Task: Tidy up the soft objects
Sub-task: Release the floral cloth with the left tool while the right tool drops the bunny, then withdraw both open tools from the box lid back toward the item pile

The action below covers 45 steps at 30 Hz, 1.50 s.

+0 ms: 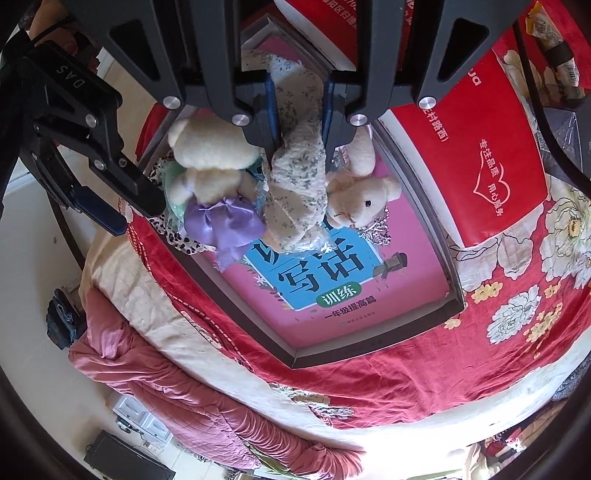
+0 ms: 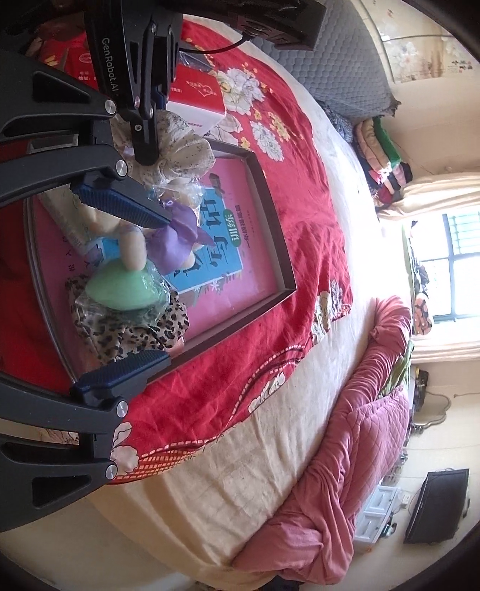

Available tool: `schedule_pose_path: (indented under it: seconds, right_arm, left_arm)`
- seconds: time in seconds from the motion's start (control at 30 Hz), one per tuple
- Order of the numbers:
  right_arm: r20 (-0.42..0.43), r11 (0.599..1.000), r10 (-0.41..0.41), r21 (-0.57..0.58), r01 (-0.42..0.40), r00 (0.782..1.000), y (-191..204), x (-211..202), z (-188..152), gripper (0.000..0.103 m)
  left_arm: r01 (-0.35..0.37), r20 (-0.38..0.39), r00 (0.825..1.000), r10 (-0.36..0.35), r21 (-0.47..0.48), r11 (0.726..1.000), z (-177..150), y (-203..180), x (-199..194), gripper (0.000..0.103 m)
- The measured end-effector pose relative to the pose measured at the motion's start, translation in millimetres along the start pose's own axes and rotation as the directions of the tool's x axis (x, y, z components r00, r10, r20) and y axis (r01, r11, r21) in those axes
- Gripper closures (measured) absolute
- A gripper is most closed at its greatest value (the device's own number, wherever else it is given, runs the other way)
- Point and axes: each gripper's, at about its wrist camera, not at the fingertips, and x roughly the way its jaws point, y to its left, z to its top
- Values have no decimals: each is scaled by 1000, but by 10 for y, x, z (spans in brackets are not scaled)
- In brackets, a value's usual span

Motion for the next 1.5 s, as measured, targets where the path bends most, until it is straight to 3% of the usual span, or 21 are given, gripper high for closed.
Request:
schedule_pose_path:
  seconds: [0.1, 0.37, 0.53, 1.2, 1.27, 1.33, 1.5]
  right_arm:
    - [4, 1000, -1, 25, 1, 1000, -45, -14, 0, 33]
    - [0, 992, -2, 125, 2, 1000, -210, -41, -21, 32]
    - [1, 991, -11, 132, 11, 1000, -226, -45, -27, 32]
    - [-14, 997, -25, 77, 26, 1000, -120, -33, -41, 31]
    - [-13, 997, -29, 76, 30, 999, -122, -37, -41, 31]
    - [-10, 997, -27, 73, 28, 1000, -117, -41, -41, 31]
    - [4, 997, -42, 67, 41, 999, -103, -92, -32, 25]
  left_arm:
    - [4, 9, 1000, -4, 6, 1000, 4, -12, -19, 67]
    - [8, 20, 1000, -9, 15, 1000, 2, -53, -42, 64]
    - [15, 47, 999, -16, 24, 1000, -4, -84, -101, 54]
    - [-19, 106, 994, 18, 7, 1000, -6, -30, -287, 35]
    - [-18, 109, 994, 18, 7, 1000, -19, -30, -306, 31]
    - [-23, 110, 994, 21, 11, 1000, -32, -39, -321, 18]
    - [-41, 127, 991, 38, 20, 999, -77, -55, -394, 16]
